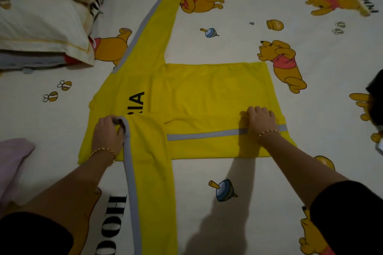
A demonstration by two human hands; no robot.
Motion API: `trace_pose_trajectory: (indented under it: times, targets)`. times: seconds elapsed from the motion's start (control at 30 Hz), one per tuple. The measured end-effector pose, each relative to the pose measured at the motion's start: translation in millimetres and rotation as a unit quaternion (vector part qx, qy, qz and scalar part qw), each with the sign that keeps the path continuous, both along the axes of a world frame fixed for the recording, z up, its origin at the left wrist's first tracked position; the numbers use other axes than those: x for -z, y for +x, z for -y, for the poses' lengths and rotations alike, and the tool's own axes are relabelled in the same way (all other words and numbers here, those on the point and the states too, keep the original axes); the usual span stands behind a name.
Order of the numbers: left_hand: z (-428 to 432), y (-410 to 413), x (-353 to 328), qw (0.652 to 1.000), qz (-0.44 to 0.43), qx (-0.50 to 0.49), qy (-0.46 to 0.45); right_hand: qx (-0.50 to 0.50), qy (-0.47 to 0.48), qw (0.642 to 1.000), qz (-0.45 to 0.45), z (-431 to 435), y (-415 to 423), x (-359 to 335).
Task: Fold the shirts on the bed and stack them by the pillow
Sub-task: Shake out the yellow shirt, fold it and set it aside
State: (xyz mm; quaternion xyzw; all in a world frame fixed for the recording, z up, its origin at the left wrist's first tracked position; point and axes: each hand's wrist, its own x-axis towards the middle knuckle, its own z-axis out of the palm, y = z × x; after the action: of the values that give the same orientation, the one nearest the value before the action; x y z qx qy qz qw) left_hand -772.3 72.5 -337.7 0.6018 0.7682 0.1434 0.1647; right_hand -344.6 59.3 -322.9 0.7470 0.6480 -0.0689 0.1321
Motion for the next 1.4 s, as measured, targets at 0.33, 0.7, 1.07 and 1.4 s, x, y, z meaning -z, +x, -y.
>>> trace_pose_trajectory:
  times: [0.33, 0.7, 1.07, 1.4]
  targets:
    - [-16.9, -18.8, -12.8, 0.997, 0.056, 0.029, 0.045, -0.089, 0.060, 0.991, -0.078, -1.2, -72.5, -5.1]
    - [-37.2, -2.7, -37.9, 0.970, 0.029, 0.228, 0.081, 0.067, -0.038, 0.904, -0.421, 21.2, -225.1, -11.5]
    - [-43.6, 40.5, -24.7, 0.958, -0.048, 0.260, -0.108, 0.348, -0.139, 0.686, -0.624, 5.9, -187.9, -36.2]
    - [-29.2, 54.7, -20.7, 0.983, 0.014, 0.169, -0.062, 0.351, -0.263, 0.557, -0.705, 26.9, -117.2, -36.3]
